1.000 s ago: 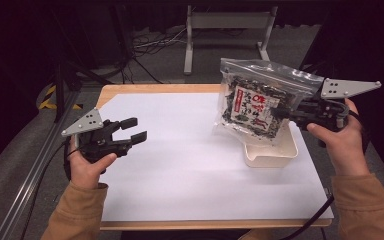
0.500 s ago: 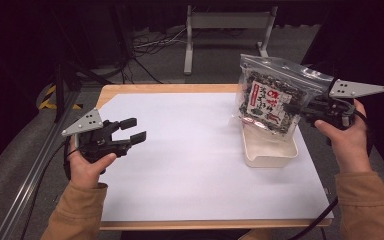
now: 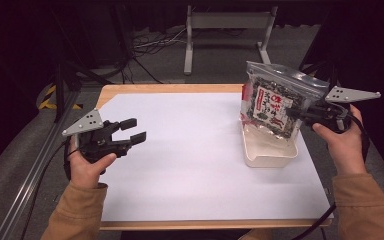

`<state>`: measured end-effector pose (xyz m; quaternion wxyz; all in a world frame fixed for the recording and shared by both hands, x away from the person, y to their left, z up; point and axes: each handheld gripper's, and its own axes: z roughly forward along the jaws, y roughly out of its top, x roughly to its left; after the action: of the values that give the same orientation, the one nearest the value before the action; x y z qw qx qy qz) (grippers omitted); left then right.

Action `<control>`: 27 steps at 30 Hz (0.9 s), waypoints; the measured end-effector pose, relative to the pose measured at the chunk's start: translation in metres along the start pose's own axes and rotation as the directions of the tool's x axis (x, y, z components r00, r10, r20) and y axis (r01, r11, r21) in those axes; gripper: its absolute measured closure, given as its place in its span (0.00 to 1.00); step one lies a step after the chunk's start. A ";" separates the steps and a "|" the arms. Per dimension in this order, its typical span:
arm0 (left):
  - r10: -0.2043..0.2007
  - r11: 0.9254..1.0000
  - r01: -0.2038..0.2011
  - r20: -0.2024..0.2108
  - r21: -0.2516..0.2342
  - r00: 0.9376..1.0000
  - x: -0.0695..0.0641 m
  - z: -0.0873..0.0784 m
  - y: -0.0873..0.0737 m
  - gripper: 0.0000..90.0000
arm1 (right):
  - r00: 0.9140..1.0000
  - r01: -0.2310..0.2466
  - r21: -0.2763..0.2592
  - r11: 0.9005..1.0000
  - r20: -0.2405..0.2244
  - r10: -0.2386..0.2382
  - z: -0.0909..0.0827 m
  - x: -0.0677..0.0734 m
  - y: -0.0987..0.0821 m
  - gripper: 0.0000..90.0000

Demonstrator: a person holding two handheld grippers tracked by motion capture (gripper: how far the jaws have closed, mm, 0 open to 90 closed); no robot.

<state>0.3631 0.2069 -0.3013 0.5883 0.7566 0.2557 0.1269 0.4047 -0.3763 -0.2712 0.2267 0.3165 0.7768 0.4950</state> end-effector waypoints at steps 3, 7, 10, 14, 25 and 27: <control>0.000 1.000 0.000 -0.001 0.000 1.000 0.000 0.000 0.000 0.45 | 1.000 -0.003 0.014 1.000 0.015 0.003 0.000 0.001 -0.002 0.84; 0.000 1.000 0.000 0.000 0.000 1.000 0.000 0.001 0.000 0.45 | 1.000 -0.015 0.042 0.999 0.007 0.014 0.004 0.002 -0.007 0.84; 0.005 1.000 -0.005 0.003 -0.002 1.000 0.000 0.002 0.000 0.45 | 1.000 -0.010 0.071 0.997 0.005 0.010 0.010 0.003 -0.013 0.84; 0.004 1.000 -0.004 0.003 -0.001 1.000 0.000 0.002 0.000 0.45 | 1.000 -0.019 0.094 0.995 0.015 0.018 0.013 0.004 -0.021 0.84; 0.001 1.000 -0.001 0.004 0.004 1.000 0.000 0.004 0.000 0.45 | 0.999 -0.034 0.097 0.995 0.015 0.032 0.019 0.004 -0.038 0.84; -0.001 1.000 0.001 0.005 0.006 1.000 -0.001 0.005 -0.001 0.45 | 0.999 -0.039 0.097 0.995 0.013 0.038 0.020 0.004 -0.041 0.84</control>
<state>0.3647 0.2027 -0.3032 0.5865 0.7587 0.2551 0.1237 0.4046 -0.3734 -0.3171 0.2057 0.3447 0.7925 0.4592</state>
